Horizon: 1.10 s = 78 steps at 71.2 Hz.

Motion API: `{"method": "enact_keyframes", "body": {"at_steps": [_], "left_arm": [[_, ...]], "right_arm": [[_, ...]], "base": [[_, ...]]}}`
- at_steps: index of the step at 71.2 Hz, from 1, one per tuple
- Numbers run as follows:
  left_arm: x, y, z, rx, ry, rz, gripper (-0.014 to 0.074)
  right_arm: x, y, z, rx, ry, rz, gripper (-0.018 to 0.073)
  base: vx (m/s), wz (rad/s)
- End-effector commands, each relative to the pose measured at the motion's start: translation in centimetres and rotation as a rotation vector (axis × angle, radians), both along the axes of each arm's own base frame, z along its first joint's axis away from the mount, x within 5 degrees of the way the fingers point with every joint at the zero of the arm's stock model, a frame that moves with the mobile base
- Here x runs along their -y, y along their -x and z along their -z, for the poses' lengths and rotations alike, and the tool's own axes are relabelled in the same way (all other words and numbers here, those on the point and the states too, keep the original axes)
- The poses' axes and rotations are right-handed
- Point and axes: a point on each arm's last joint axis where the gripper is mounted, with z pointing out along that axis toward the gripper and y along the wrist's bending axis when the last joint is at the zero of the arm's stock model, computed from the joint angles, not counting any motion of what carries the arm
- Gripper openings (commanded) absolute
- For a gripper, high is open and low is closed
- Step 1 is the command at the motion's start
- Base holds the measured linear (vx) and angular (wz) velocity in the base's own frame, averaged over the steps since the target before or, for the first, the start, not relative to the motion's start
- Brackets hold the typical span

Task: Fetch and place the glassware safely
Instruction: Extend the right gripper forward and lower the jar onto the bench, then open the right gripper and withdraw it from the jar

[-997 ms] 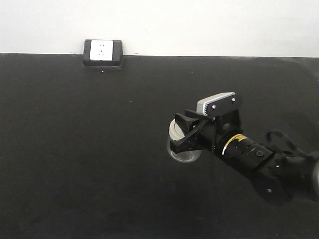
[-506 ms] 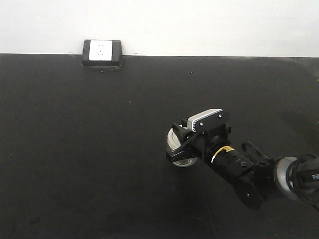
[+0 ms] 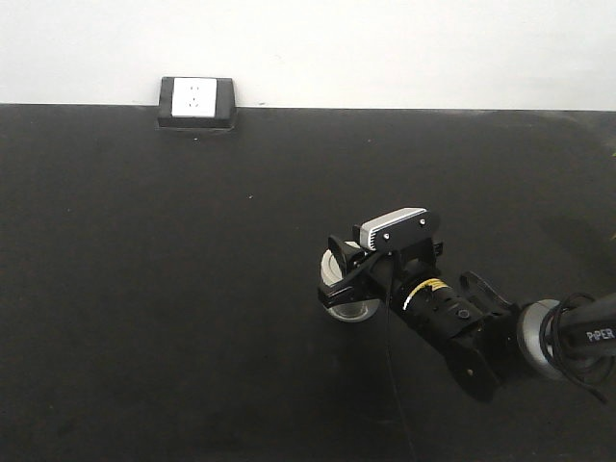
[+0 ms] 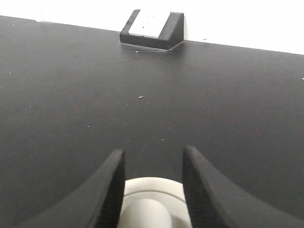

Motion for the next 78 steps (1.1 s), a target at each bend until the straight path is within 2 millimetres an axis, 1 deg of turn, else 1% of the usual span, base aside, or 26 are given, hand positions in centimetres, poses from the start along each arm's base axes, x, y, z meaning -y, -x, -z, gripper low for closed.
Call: {"method": "enact_keyframes", "body": {"at_steps": [1,5,13,21,33,36,45,49,62,65,67,69,72,76,77,78], "left_arm": [[0.0,-0.1,-1.5,0.09,0.014,0.0,-0.0007],[0.0,-0.1,-1.5,0.09,0.014,0.0,-0.0007],[0.0,-0.1,-1.5,0.09,0.014,0.0,-0.0007],[0.0,-0.1,-1.5,0.09,0.014,0.0,-0.0007],[0.0,-0.1,-1.5,0.09,0.014,0.0,-0.0007],[0.0,-0.1,-1.5,0.09,0.014,0.0,-0.0007],[0.0,-0.1,-1.5,0.09,0.014,0.0,-0.0007],[0.0,-0.1,-1.5,0.09,0.014,0.0,-0.0007],[0.0,-0.1,-1.5,0.09,0.014,0.0,-0.0007],[0.0,-0.1,-1.5,0.09,0.014,0.0,-0.0007],[0.0,-0.1,-1.5,0.09,0.014,0.0,-0.0007],[0.0,-0.1,-1.5,0.09,0.014,0.0,-0.0007],[0.0,-0.1,-1.5,0.09,0.014,0.0,-0.0007],[0.0,-0.1,-1.5,0.09,0.014,0.0,-0.0007],[0.0,-0.1,-1.5,0.09,0.014,0.0,-0.0007],[0.0,-0.1,-1.5,0.09,0.014,0.0,-0.0007]], "right_arm": [[0.0,-0.4,-2.6,0.121,-0.057,0.009,0.0313],[0.0,-0.4,-2.6,0.122,-0.058,0.009,0.0318],[0.1,-0.3,-3.5,0.123,-0.075,0.01,0.0333],[0.3,0.2,-5.6,0.095,-0.096,0.015,0.0361],[1.2,1.9,-10.0,0.063,-0.078,0.024,0.0393],[1.6,2.7,-11.5,0.055,-0.071,0.028,0.0393],[2.7,4.9,-14.8,0.043,-0.048,0.035,0.0393],[3.3,6.0,-16.1,0.042,-0.034,0.037,0.0393],[5.1,9.7,-19.2,0.035,0.016,0.038,0.0391],[5.5,10.6,-19.6,0.048,0.039,0.033,0.0391],[6.0,11.5,-20.0,0.069,0.046,0.031,0.0391],[6.2,12.1,-19.9,0.078,0.055,0.029,0.0391],[6.9,13.5,-20.0,0.108,0.05,0.028,0.0391],[7.6,15.0,-19.5,0.125,0.046,0.027,0.0391],[7.8,15.4,-19.6,0.136,0.04,0.028,0.0391],[8.0,15.8,-19.3,0.135,0.041,0.028,0.0391]], "base": [[0.0,0.0],[0.0,0.0],[0.0,0.0],[0.0,0.0],[0.0,0.0],[0.0,0.0],[0.0,0.0],[0.0,0.0],[0.0,0.0],[0.0,0.0],[0.0,0.0],[0.0,0.0],[0.0,0.0],[0.0,0.0],[0.0,0.0],[0.0,0.0]]}}
